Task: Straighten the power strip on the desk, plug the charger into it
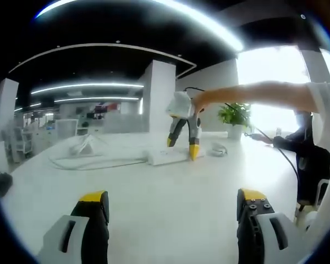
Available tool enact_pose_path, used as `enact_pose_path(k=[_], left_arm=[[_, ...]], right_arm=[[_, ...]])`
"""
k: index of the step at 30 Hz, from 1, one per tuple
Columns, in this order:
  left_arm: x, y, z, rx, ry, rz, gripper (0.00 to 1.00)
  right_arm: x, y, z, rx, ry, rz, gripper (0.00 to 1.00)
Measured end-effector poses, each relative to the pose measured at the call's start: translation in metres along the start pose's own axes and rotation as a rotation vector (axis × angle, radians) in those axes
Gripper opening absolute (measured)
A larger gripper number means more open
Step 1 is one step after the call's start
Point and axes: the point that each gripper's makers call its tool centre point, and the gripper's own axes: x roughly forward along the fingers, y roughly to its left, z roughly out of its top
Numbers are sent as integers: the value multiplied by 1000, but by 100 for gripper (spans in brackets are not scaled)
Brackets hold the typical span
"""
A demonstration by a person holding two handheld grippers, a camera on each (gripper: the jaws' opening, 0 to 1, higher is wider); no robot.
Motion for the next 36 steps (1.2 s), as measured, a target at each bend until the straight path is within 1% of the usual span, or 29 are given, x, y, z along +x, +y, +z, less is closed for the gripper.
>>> enact_pose_path(k=[7, 8, 10, 11, 13, 16, 17, 20, 24, 26, 30, 33, 34, 35, 36], left_arm=[[0, -1, 1, 0, 7, -1, 99], [0, -1, 1, 4, 10, 0, 99], [0, -1, 2, 6, 10, 2, 99], [0, -1, 2, 9, 10, 2, 99], [0, -1, 2, 7, 10, 3, 99], [0, -2, 0, 7, 13, 3, 99], [0, -3, 0, 5, 12, 2, 99], [0, -4, 0, 8, 13, 1, 99], [-1, -6, 0, 7, 13, 0, 99], [-1, -6, 0, 7, 15, -1, 99], [-1, -8, 0, 8, 13, -6, 99], [-2, -9, 1, 9, 10, -7, 99], [-3, -9, 2, 9, 8, -8, 99], [-3, -9, 2, 9, 8, -8, 99], [-3, -9, 2, 9, 9, -7, 99]], right_arm=[[0, 0, -1, 21, -8, -3, 67], [0, 0, -2, 39, -10, -8, 68], [-1, -1, -3, 50, -15, -16, 69], [-2, -2, -4, 76, -27, -33, 70], [-2, -3, -6, 109, -25, -41, 69], [-5, -4, -4, 116, -58, -53, 69], [-5, -6, -2, 139, -79, -62, 69], [-8, -6, 1, 144, -100, -66, 70], [-12, -7, 13, 158, -176, -69, 81], [-15, -8, 21, 160, -215, -74, 84], [-18, -9, 30, 170, -272, -80, 93], [-21, -10, 36, 168, -308, -92, 96], [-20, -9, 41, 178, -334, -92, 97], [-20, -9, 42, 181, -346, -95, 100], [-19, -8, 42, 178, -349, -96, 99]])
